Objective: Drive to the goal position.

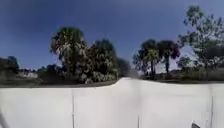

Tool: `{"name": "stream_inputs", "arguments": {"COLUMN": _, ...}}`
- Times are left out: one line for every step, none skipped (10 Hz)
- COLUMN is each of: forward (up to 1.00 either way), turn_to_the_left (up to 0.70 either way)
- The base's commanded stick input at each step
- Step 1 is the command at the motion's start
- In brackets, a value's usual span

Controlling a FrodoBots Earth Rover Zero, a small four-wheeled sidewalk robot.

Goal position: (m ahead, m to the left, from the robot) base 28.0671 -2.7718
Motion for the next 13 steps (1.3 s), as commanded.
{"name": "stream_inputs", "arguments": {"forward": 0.7, "turn_to_the_left": 0.0}}
{"name": "stream_inputs", "arguments": {"forward": 0.7, "turn_to_the_left": 0.0}}
{"name": "stream_inputs", "arguments": {"forward": 0.7, "turn_to_the_left": 0.0}}
{"name": "stream_inputs", "arguments": {"forward": 0.7, "turn_to_the_left": 0.0}}
{"name": "stream_inputs", "arguments": {"forward": 0.7, "turn_to_the_left": 0.0}}
{"name": "stream_inputs", "arguments": {"forward": 0.7, "turn_to_the_left": 0.0}}
{"name": "stream_inputs", "arguments": {"forward": 0.7, "turn_to_the_left": 0.0}}
{"name": "stream_inputs", "arguments": {"forward": 0.7, "turn_to_the_left": 0.0}}
{"name": "stream_inputs", "arguments": {"forward": 0.7, "turn_to_the_left": 0.0}}
{"name": "stream_inputs", "arguments": {"forward": 0.7, "turn_to_the_left": 0.0}}
{"name": "stream_inputs", "arguments": {"forward": 0.7, "turn_to_the_left": 0.0}}
{"name": "stream_inputs", "arguments": {"forward": 0.7, "turn_to_the_left": 0.0}}
{"name": "stream_inputs", "arguments": {"forward": 0.7, "turn_to_the_left": 0.0}}
